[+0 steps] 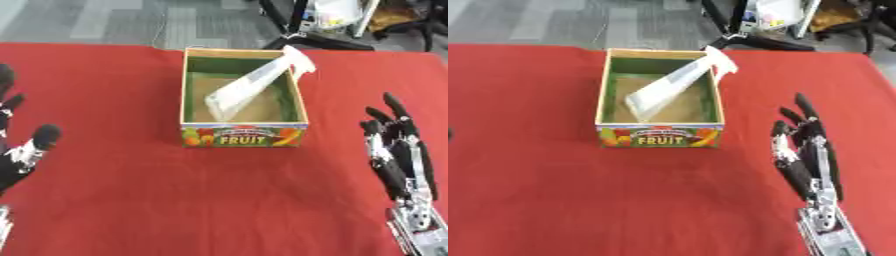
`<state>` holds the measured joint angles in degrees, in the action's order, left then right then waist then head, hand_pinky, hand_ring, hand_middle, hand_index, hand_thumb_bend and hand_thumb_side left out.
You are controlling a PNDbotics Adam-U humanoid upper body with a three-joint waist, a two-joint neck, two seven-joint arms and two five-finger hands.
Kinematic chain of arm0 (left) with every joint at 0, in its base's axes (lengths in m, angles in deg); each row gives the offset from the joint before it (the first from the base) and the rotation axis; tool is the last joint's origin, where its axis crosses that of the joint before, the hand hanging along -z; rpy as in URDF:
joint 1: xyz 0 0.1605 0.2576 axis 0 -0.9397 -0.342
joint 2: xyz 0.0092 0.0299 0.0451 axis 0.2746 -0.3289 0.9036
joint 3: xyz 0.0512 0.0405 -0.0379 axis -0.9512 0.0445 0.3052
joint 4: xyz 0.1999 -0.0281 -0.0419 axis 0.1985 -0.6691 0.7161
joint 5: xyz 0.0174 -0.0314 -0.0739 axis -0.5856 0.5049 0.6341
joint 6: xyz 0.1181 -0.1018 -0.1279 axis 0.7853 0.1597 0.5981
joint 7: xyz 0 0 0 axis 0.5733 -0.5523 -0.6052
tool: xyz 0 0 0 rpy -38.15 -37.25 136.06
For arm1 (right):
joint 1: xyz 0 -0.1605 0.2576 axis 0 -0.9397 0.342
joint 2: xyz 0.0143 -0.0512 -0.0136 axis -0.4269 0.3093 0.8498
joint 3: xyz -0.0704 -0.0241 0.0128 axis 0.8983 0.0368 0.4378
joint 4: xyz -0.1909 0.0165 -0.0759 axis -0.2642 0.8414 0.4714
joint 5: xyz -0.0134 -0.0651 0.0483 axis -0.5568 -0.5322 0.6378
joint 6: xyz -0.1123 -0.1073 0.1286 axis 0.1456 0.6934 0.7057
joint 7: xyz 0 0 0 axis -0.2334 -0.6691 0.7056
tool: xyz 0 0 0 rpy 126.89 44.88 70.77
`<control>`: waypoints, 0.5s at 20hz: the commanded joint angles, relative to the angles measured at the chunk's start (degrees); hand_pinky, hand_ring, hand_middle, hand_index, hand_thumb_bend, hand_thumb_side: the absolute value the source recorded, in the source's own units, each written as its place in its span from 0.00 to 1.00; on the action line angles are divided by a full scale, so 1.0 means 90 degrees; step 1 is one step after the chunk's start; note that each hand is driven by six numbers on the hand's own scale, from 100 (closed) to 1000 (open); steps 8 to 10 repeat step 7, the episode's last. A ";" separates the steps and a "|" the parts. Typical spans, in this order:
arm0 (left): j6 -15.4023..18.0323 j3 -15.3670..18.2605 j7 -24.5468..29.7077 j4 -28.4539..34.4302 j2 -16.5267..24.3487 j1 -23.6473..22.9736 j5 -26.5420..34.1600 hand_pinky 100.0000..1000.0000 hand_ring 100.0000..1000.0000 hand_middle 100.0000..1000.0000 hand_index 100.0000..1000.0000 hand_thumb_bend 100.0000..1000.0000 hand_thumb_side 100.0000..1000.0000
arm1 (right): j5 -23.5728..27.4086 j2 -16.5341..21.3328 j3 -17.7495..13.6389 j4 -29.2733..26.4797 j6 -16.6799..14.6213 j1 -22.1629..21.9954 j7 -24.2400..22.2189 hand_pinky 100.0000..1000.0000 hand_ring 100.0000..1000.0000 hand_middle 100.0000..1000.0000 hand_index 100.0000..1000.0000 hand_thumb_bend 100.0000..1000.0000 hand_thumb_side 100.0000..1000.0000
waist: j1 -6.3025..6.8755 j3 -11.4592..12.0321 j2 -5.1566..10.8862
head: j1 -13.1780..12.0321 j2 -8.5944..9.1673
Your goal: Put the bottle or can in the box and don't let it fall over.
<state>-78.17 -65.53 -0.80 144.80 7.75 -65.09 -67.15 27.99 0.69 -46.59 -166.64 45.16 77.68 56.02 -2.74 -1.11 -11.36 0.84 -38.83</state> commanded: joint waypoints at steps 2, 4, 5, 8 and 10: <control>0.0084 0.0058 0.0117 -0.0062 -0.0119 -0.0020 -0.0116 0.94 1.00 0.96 0.89 0.84 0.54 | -0.0034 0.0108 -0.0056 -0.0013 -0.0019 -0.0003 0.0033 0.76 0.88 1.00 0.96 0.00 0.41 | 0.0013 0.0009 0.0161 | -0.0008 -0.0130; 0.0119 0.0057 0.0181 -0.0098 -0.0155 -0.0044 -0.0149 0.94 1.00 0.96 0.89 0.84 0.54 | -0.0037 0.0099 -0.0066 -0.0005 -0.0023 -0.0011 0.0047 0.76 0.88 1.00 0.96 0.00 0.41 | 0.0013 0.0010 0.0176 | -0.0005 -0.0179; 0.0130 0.0057 0.0204 -0.0113 -0.0170 -0.0050 -0.0158 0.94 1.00 0.96 0.89 0.83 0.54 | -0.0040 0.0096 -0.0068 -0.0001 -0.0024 -0.0015 0.0052 0.76 0.88 1.00 0.96 0.00 0.41 | 0.0014 0.0011 0.0183 | -0.0005 -0.0205; 0.0152 0.0057 0.0238 -0.0135 -0.0199 -0.0054 -0.0177 0.94 1.00 0.96 0.89 0.83 0.54 | -0.0044 0.0091 -0.0064 0.0006 -0.0026 -0.0024 0.0054 0.76 0.88 1.00 0.96 0.00 0.41 | 0.0014 0.0012 0.0195 | -0.0003 -0.0258; 0.0152 0.0057 0.0238 -0.0135 -0.0199 -0.0054 -0.0177 0.94 1.00 0.96 0.89 0.83 0.54 | -0.0044 0.0091 -0.0064 0.0006 -0.0026 -0.0024 0.0054 0.76 0.88 1.00 0.96 0.00 0.41 | 0.0014 0.0012 0.0195 | -0.0003 -0.0258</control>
